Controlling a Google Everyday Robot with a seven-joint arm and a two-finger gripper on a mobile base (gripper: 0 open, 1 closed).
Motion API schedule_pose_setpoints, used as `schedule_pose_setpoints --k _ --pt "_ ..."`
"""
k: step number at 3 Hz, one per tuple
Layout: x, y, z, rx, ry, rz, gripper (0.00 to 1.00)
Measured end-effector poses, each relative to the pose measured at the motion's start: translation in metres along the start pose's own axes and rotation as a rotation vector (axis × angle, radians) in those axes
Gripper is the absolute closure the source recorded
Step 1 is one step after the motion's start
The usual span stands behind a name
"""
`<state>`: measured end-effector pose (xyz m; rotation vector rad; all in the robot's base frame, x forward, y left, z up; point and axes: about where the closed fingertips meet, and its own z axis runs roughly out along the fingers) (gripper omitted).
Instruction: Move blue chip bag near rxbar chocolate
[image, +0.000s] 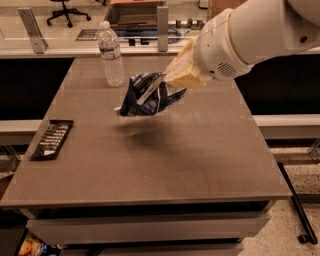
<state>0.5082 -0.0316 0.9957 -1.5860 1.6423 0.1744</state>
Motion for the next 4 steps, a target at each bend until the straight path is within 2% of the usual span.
schedule_pose_setpoints --k 1,2,3,4 --pt "-0.026 0.041 0.003 -0.023 -0.029 -0.038 1.00" --pt "-0.063 0.110 0.029 -0.019 -0.047 -0.081 1.00" --pt "-0.064 0.115 0.033 -0.015 -0.044 -0.085 1.00" --pt "-0.073 0.115 0.029 -0.005 -0.046 -0.099 0.82"
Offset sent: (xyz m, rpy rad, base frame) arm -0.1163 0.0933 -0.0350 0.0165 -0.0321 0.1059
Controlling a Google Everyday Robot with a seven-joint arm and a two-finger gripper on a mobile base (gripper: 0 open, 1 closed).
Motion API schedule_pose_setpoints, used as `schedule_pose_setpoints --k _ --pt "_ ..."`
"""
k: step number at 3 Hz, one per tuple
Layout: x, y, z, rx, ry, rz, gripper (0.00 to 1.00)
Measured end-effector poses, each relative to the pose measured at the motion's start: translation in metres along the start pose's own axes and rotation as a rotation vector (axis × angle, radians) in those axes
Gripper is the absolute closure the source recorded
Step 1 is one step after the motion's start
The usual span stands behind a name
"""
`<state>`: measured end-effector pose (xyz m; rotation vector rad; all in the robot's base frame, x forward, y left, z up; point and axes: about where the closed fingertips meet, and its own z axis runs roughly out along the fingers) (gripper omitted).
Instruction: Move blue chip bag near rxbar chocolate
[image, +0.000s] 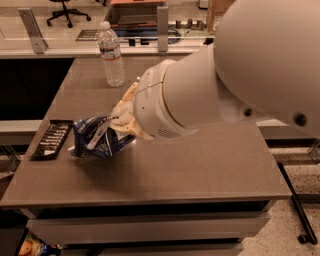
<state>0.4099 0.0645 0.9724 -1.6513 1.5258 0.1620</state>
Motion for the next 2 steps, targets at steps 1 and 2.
schedule_pose_setpoints --k 1,2 --pt "-0.010 -0.001 -0.004 0.011 -0.001 -0.017 0.60" --pt "-0.021 -0.001 -0.009 0.025 -0.002 -0.037 0.36"
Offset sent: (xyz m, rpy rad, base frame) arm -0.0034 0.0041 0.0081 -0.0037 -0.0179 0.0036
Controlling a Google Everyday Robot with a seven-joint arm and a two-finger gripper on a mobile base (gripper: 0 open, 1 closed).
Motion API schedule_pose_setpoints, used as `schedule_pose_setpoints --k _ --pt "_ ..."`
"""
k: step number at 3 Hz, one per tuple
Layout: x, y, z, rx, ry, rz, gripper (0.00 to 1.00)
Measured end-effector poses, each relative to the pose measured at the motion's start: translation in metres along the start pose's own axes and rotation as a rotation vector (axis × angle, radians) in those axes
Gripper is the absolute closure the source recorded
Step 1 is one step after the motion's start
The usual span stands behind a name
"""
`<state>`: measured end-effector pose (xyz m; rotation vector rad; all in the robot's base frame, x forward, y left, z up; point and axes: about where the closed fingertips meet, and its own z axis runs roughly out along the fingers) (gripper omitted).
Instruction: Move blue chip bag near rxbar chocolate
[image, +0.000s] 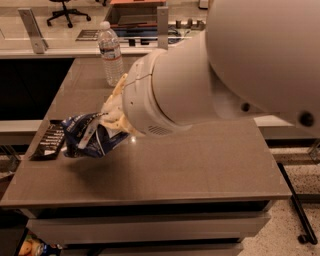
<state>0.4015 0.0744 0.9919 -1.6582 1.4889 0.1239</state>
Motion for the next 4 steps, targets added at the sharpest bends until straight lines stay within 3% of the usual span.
schedule_pose_setpoints --k 1,4 --pt "-0.0061 -0.0005 -0.0027 0.007 0.000 -0.011 0.23" --pt "-0.0061 -0.0005 -0.0027 0.007 0.000 -0.011 0.23"
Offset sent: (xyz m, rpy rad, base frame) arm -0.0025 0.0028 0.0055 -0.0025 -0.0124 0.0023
